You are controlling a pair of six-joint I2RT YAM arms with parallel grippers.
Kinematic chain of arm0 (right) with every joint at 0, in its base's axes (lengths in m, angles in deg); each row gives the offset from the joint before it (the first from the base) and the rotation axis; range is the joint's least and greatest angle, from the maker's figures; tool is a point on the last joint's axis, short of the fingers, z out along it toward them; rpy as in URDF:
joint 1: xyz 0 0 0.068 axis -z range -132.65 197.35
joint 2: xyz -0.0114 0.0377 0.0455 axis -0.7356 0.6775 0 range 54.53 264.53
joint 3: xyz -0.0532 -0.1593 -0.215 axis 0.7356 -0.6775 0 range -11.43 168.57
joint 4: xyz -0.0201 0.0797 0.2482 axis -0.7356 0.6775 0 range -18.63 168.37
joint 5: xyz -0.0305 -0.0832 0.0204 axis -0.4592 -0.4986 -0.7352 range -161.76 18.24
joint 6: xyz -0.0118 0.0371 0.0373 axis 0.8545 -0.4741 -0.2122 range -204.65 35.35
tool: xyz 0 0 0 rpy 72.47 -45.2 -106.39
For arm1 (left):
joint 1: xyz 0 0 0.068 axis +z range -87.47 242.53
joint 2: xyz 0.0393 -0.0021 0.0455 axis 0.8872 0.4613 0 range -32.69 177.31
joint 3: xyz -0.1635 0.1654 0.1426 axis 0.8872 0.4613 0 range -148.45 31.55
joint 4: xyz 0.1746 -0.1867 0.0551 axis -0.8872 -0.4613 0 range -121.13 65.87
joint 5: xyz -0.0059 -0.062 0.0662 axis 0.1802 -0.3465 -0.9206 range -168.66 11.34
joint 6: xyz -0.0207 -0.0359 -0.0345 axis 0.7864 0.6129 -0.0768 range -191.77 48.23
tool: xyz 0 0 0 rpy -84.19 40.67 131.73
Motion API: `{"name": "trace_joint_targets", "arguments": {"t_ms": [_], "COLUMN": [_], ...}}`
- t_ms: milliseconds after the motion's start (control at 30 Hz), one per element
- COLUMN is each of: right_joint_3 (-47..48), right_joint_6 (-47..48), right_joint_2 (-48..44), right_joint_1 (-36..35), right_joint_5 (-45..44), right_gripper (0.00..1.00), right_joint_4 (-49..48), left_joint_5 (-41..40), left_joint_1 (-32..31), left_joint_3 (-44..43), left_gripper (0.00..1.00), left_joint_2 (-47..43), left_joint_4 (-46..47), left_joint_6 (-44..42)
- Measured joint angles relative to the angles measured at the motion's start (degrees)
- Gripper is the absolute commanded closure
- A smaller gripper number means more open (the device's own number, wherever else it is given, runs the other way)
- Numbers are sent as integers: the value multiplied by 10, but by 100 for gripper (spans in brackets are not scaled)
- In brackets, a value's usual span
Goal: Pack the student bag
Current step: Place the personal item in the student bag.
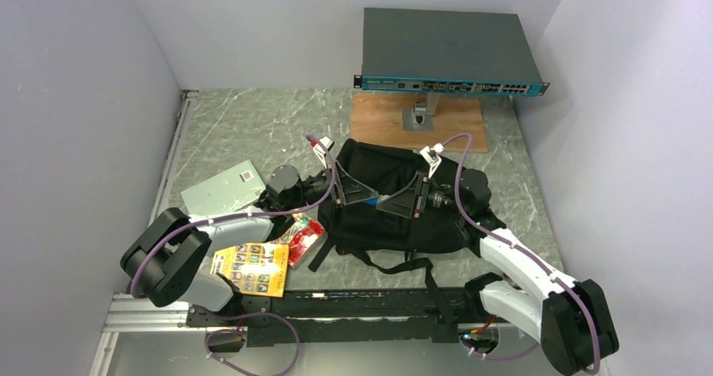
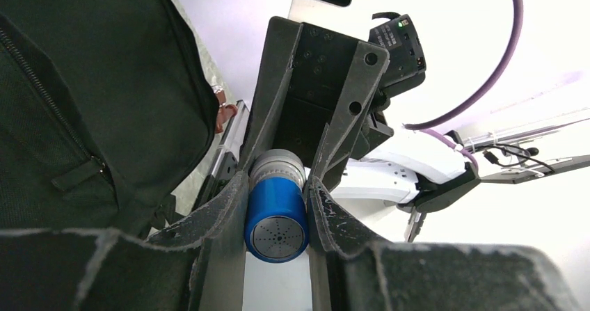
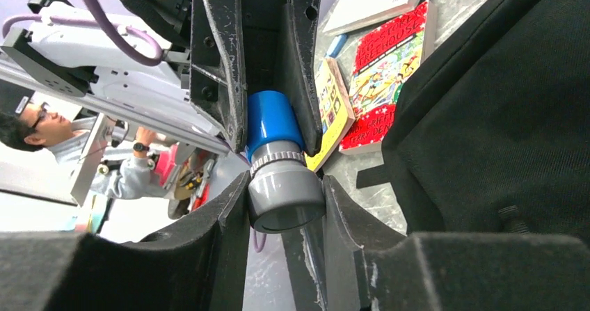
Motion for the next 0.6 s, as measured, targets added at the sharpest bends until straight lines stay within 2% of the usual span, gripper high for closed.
{"name": "trace_joint_targets", "arguments": {"t_ms": [33,167,200,267,367,467,600], "right_joint_3": [0,3,8,25,60,103,136], "right_joint_6": [3,34,50,85,135,181,213], "right_joint_2": [-5,-37,-44,-59,-60,-28,28], "right_joint_1": [0,-4,-5,-4,-1,2,7], "right_joint_5": [-5,-33,-45,-98,-189,-288,-358], "right_gripper": [100,100,100,100,100,100,100], "right_joint_4": [5,69,94,171,286,394,477], "left_joint_5": [0,0,0,-7,-48,-113,-199], "left_joint_1": [0,-2,-2,0,5,8,8], "left_joint_3": [0,0,0,0,-6,-40,-72], "left_gripper": [93,20,12,7,5,5,5], "left_joint_2": [1,4,3,-12,-72,-129,-170], "left_joint_4": [2,-4,-15,-71,-214,-369,-502], "left_joint_6": [1,-9,-21,-47,-115,-191,-261]}}
